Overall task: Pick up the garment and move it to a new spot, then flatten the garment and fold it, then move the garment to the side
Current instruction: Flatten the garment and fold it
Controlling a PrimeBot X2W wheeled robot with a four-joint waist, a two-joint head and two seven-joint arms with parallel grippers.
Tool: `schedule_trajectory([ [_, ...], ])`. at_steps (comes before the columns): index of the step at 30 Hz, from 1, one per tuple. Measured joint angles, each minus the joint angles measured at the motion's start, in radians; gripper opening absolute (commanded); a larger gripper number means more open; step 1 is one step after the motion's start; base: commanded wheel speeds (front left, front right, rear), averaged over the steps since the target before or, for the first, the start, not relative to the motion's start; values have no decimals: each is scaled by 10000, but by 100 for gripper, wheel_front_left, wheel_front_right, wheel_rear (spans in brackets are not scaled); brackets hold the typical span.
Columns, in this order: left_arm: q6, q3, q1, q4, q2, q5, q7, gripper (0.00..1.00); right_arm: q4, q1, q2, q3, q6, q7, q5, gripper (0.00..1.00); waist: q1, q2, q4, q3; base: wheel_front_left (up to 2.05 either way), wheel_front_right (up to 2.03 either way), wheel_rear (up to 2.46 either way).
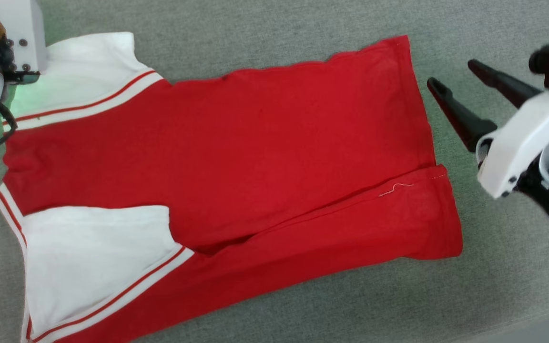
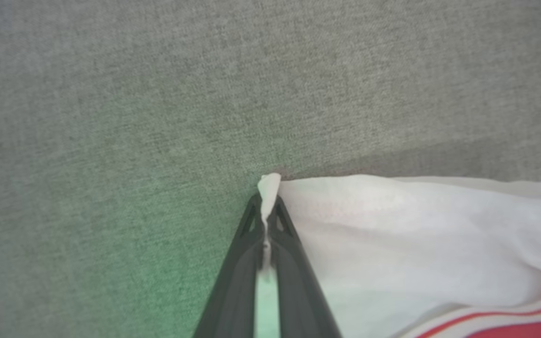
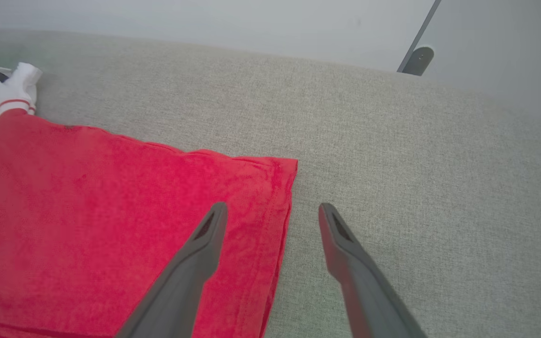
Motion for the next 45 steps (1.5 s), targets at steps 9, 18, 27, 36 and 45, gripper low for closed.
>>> schedule_trajectory([
  [9,-8,-42,-349,52,-236,21,44,0,1971,-1818,17,107,0,1313,351,100,0,0,184,226,0,0,0],
  [18,-155,-35,-616,190,-502,31,-130,0,5089,-3578,510,558,0,1678,863,100,0,0,434,463,0,0,0],
  [27,-311,4,-759,454,-744,-21,-362,0,7331,-4933,692,1101,-2,2207,1241,0,0,0,645,571,0,0,0],
  [36,-623,79,-700,748,-965,-100,-1124,0,7908,-5231,477,1576,-2,1563,1636,0,0,0,818,318,0,0,0],
  [45,-1158,470,-587,834,-1041,-474,-2077,0,7175,-4646,-370,2257,-2,382,2121,0,0,0,1107,-349,0,0,0],
])
